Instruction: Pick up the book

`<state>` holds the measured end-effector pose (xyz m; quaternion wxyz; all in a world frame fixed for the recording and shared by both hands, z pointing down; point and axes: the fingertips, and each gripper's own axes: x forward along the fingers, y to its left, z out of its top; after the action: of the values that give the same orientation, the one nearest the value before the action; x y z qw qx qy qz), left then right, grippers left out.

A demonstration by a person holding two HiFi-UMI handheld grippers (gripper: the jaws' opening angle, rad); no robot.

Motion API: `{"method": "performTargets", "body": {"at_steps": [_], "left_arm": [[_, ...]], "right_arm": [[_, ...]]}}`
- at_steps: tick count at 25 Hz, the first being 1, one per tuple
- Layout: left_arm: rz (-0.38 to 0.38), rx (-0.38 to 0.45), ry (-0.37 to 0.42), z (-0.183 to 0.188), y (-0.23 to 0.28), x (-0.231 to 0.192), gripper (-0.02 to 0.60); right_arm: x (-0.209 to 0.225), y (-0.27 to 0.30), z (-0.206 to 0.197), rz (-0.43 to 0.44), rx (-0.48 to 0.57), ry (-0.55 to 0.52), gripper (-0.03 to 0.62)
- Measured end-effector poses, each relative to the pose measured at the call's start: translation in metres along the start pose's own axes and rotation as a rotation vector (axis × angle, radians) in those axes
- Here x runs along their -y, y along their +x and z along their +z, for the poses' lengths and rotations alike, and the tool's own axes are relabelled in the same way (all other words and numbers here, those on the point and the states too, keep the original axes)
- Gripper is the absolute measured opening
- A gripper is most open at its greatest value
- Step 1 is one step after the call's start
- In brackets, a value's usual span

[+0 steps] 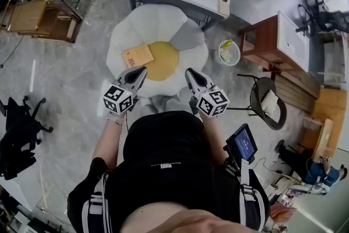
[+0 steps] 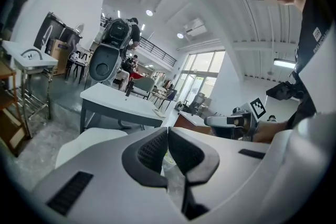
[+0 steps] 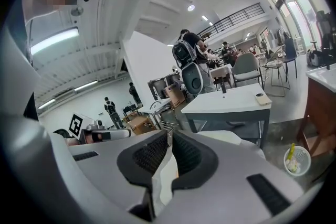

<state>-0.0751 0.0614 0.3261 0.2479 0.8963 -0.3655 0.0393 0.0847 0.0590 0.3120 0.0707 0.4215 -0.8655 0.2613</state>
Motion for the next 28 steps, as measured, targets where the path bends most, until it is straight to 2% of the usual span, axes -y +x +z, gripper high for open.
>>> {"method": "performTargets", "body": {"at_steps": [4, 15, 28], "left_arm": [[0.059, -0.028, -0.003, -0.013, 0.014, -0.019, 0.015], [0.173, -0.082, -0.096, -0.054, 0.044, -0.074, 0.015], [0.328, -0.129, -0.176, -0.135, 0.050, -0.148, 0.025]], "right_arm": [[0.016, 0.007, 0.000, 0.014, -0.022, 0.002, 0.048], [0.056, 0.035, -0.013, 0.035, -0.056, 0.058, 0.048], [0.083, 0.084, -0.075, 0.086, -0.158, 0.109, 0.048]]}}
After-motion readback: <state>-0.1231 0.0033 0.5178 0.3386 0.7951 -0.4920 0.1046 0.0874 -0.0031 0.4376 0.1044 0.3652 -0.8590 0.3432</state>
